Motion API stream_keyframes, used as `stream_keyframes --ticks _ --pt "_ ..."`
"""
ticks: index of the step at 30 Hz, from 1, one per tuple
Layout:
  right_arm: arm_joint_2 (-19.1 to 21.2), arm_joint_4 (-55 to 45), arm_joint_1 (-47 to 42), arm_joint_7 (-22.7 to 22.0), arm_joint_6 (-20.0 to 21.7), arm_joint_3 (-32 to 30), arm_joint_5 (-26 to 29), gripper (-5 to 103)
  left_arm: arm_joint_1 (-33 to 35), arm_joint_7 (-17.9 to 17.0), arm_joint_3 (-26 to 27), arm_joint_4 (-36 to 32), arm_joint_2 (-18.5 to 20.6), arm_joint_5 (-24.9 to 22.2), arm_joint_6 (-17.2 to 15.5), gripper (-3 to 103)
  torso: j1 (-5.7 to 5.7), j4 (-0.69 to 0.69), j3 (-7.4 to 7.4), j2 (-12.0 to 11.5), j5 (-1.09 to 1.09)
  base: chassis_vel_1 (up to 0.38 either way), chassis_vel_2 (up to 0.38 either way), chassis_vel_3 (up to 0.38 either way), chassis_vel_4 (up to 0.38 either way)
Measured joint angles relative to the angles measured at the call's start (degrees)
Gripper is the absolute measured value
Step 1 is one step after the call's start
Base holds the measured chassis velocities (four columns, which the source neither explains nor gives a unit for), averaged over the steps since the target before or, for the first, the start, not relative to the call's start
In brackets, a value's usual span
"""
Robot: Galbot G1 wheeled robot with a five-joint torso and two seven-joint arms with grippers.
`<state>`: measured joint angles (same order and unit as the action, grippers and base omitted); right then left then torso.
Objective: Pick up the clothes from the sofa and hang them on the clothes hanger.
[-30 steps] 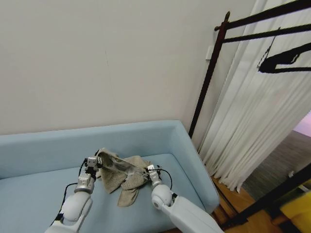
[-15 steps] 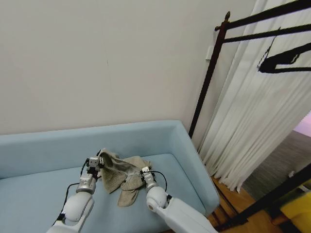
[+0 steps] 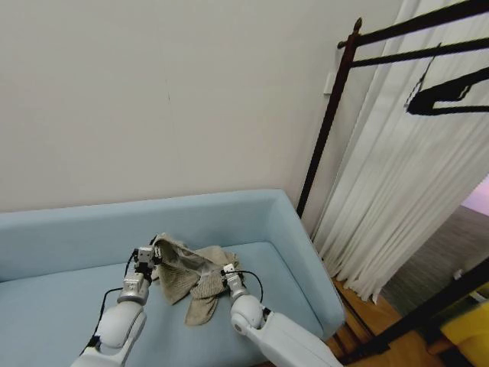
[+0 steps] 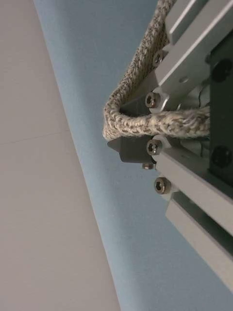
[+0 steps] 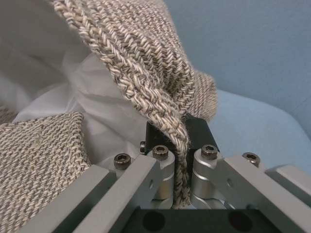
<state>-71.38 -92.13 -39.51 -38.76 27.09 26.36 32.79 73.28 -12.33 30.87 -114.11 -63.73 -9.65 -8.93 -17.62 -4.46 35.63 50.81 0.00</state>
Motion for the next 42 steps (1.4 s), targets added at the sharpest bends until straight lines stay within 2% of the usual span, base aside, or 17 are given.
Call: stream_keyframes --ticks 8,14,20,21,25,27,33,35,37,40,42 --pt "2.22 -3.20 2.82 -0.05 0.00 -1.32 0.01 2 -0.08 0.13 0.83 -0.01 0.77 -0.87 0.42 2 0.00 0.00 0.00 0.00 0.00 0.000 0.000 0.000 0.000" --pt "4.82 -6.51 8.20 -0.30 0.44 2.35 2.49 2 0.40 0.37 2.84 -1.76 1.50 -2.20 0.86 2 0.00 0.00 0.00 0.00 0.00 0.000 0.000 0.000 0.000" --pt "6.64 -10.46 15.15 -0.25 1.57 4.86 5.88 2 -0.72 -0.04 3.52 -4.53 5.91 -5.94 0.46 2 0.00 -0.01 0.01 0.00 0.00 0.000 0.000 0.000 0.000" --pt "6.95 -11.96 18.32 -0.36 2.06 4.85 7.90 2 -1.50 -0.63 3.81 -5.54 8.16 -7.82 -0.21 2 0.00 -0.01 0.00 0.00 -0.01 0.000 0.000 0.000 0.000" --pt "7.49 -13.46 22.33 -0.43 2.46 4.73 10.33 2 -2.42 -1.99 4.53 -7.08 10.78 -10.69 -1.28 2 -0.01 0.00 0.01 0.00 0.00 0.000 0.000 0.000 0.000" --pt "8.36 -14.92 26.66 -0.19 2.75 4.63 13.44 2 -3.52 -4.09 5.48 -9.40 13.23 -14.13 -2.67 2 -0.01 0.00 0.00 0.00 -0.01 0.000 0.000 0.000 0.000" --pt "9.81 -16.63 31.92 0.34 3.31 4.02 17.62 2 -6.17 -6.47 6.48 -12.20 15.98 -18.02 -3.82 2 0.00 0.00 0.00 0.00 0.00 0.000 0.000 0.000 0.000" --pt "10.92 -17.27 34.96 1.87 3.32 3.51 19.34 2 -8.92 -7.29 6.68 -13.16 17.82 -20.72 -4.50 2 0.00 0.00 0.00 0.00 0.00 0.000 0.000 0.000 0.000" --pt "11.00 -17.30 35.18 2.00 3.31 3.46 19.49 2 -9.28 -7.33 6.70 -13.20 18.04 -21.04 -4.58 2 0.00 0.00 0.00 0.00 0.00 0.000 0.000 0.000 0.000" --pt "12.53 -17.55 39.22 4.70 3.00 1.94 23.76 2 -13.69 -7.72 6.80 -13.19 20.92 -25.37 -6.25 2 0.00 0.00 0.00 0.00 0.00 0.000 0.000 0.000 0.000" --pt "12.81 -17.53 39.66 5.33 2.92 1.51 24.44 2 -14.37 -7.74 6.83 -13.11 21.42 -26.05 -6.58 2 0.00 0.00 0.00 0.00 0.00 0.000 0.000 0.000 0.000"
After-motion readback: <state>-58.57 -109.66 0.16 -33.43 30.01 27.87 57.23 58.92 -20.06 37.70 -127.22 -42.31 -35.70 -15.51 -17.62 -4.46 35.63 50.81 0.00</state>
